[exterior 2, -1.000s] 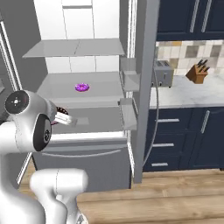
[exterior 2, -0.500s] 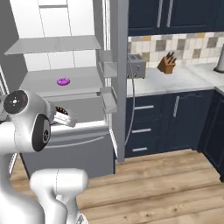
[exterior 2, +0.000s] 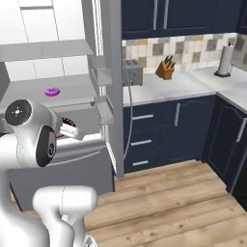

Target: Take the cake and donut from the fridge and place them on the empty tray on the dining counter.

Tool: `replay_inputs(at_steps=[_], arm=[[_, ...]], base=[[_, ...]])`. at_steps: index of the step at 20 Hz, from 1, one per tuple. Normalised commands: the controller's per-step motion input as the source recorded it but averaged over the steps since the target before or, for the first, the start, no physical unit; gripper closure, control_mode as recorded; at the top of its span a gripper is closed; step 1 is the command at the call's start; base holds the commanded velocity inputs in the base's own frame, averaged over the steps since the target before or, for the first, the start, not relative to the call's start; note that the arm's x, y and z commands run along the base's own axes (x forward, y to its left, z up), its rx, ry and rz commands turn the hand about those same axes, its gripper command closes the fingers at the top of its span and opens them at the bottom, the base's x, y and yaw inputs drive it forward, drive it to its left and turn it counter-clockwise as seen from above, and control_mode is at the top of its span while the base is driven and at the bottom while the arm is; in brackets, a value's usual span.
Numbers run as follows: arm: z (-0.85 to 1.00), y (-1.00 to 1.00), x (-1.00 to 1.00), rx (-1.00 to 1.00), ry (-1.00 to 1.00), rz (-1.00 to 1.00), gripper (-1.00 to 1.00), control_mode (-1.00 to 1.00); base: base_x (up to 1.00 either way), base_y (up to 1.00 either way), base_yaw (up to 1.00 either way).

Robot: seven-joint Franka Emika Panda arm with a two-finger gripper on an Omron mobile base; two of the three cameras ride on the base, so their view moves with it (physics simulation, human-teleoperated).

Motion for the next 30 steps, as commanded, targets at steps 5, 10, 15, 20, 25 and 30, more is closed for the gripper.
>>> replay_inputs(at_steps=[5,10,15,20,25,30], arm=[[0.0,0.0,0.0,0.0,0.0,0.0,1.0,1.0],[0.0,0.0,0.0,0.0,0.0,0.0,1.0,1.0],[0.0,0.0,0.0,0.0,0.0,0.0,1.0,1.0],[0.0,0.0,0.0,0.0,0.0,0.0,1.0,1.0],[0.0,0.0,0.0,0.0,0.0,0.0,1.0,1.0],[0.0,0.0,0.0,0.0,0.0,0.0,1.0,1.0]], base=[[-0.9,0.0,-0.54],[-0.93,0.0,-0.62],[-0.76,0.0,-0.68],[-0.59,0.0,-0.73],[-0.53,0.0,-0.73],[-0.39,0.0,-0.63]])
